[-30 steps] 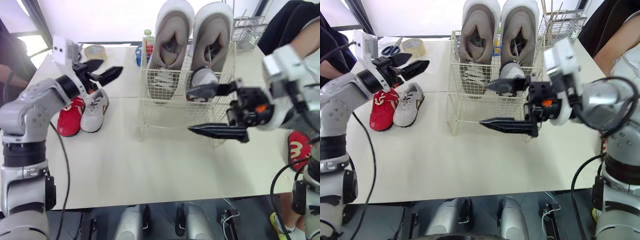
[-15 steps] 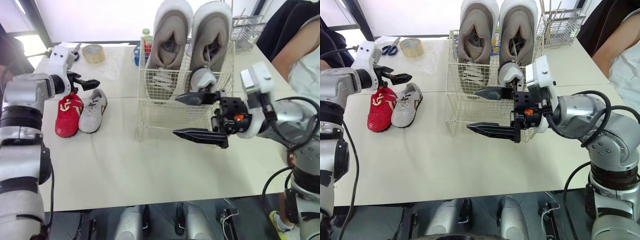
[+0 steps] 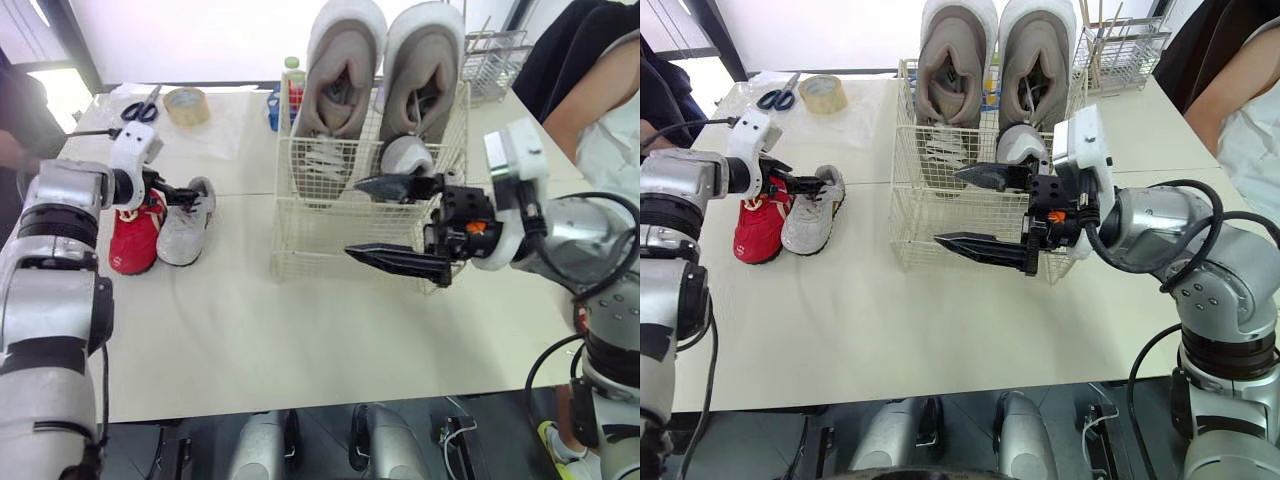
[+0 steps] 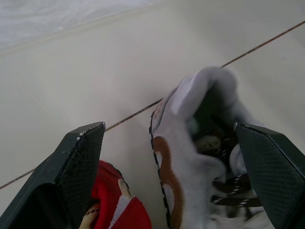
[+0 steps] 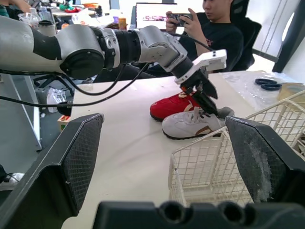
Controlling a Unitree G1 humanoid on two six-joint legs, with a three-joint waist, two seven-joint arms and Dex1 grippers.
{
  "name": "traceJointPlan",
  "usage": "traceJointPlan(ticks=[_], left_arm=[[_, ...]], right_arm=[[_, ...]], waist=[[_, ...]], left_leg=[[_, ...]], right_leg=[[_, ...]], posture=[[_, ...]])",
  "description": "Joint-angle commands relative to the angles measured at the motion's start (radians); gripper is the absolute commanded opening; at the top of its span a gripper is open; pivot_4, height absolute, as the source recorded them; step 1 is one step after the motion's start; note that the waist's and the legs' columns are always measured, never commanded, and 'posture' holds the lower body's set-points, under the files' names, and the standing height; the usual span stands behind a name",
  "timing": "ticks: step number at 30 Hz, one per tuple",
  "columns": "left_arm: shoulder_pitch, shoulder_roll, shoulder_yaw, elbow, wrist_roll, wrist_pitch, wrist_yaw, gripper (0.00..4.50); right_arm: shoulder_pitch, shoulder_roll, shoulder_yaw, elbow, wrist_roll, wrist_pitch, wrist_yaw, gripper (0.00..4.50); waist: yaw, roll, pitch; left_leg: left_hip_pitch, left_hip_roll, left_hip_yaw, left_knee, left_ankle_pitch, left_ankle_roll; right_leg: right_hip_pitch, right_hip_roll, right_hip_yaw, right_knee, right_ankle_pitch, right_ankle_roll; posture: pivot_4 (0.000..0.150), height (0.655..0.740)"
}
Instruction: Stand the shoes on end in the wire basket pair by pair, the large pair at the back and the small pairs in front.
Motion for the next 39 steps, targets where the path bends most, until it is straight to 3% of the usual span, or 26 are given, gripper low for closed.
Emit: traceJointPlan(ticks=[1,10,14,20,26,31,36,39], left_arm=[[-0.046,-0.004,0.019,0.027,0.025,-0.03,0.004,4.5],[-0.041,-0.049,0.021,0.071,0.058,-0.044,0.031,4.5],[-0.02,-0.051,0.024,0.084,0.069,-0.044,0.043,3.2],[0.017,-0.045,0.044,0.104,0.07,-0.041,0.066,0.16],[0.015,-0.042,0.102,0.099,0.046,-0.043,0.099,0.05],[-0.042,-0.056,0.265,0.018,-0.088,-0.089,0.138,0.05],[0.037,-0.114,0.431,-0.35,-0.249,-0.068,0.228,0.05],[0.127,-0.199,0.537,-0.725,-0.365,-0.039,0.362,0.05]], right_arm=[[-0.007,-0.008,-0.015,-0.01,-0.001,-0.025,-0.002,4.41],[-0.016,-0.01,-0.002,0.0,-0.019,-0.027,0.008,4.41],[-0.016,-0.009,0.0,-0.002,-0.029,-0.031,0.01,4.5],[-0.014,-0.007,-0.001,-0.003,-0.039,-0.034,0.01,4.5],[-0.018,-0.006,0.004,0.003,-0.049,-0.041,0.013,4.5],[-0.011,-0.01,-0.009,-0.001,-0.039,-0.036,0.007,4.5],[0.031,-0.029,-0.067,-0.032,0.019,-0.003,-0.041,4.5],[0.068,-0.054,-0.134,-0.051,0.093,0.025,-0.086,4.5]], waist=[[0.0,0.0,0.0],[-0.001,0.0,0.0],[-0.002,0.0,0.0],[-0.002,0.0,0.0],[-0.002,0.0,0.0],[0.0,-0.001,0.0],[0.002,-0.004,0.0],[-0.001,-0.004,0.0]], left_leg=[[0.0,0.0,0.0,0.0,0.0,0.0],[0.0,0.0,0.0,0.002,0.0,0.001],[0.0,0.0,0.0,0.002,0.0,0.001],[0.0,0.0,0.0,0.003,-0.001,0.001],[0.0,0.0,0.0,0.004,-0.001,0.002],[-0.001,0.001,0.0,0.005,-0.002,0.003],[-0.008,0.0,-0.004,0.009,-0.001,0.002],[-0.009,-0.001,-0.003,0.009,-0.002,0.003]], right_leg=[[0.0,0.0,0.0,0.0,0.0,0.0],[0.0,0.0,0.0,0.002,0.0,0.0],[0.0,0.0,0.0,0.002,0.0,0.0],[0.0,0.0,0.0,0.002,0.0,0.0],[0.0,0.0,0.0,0.003,0.0,0.0],[0.0,0.0,0.0,0.004,0.0,0.0],[-0.002,-0.002,-0.002,0.004,0.0,0.0],[-0.002,-0.003,-0.002,0.003,0.002,0.003]], posture=[[0.15,0.74],[0.15,0.74],[0.15,0.74],[0.15,0.74],[0.15,0.74],[0.15,0.74],[0.15,0.74],[0.15,0.74]])
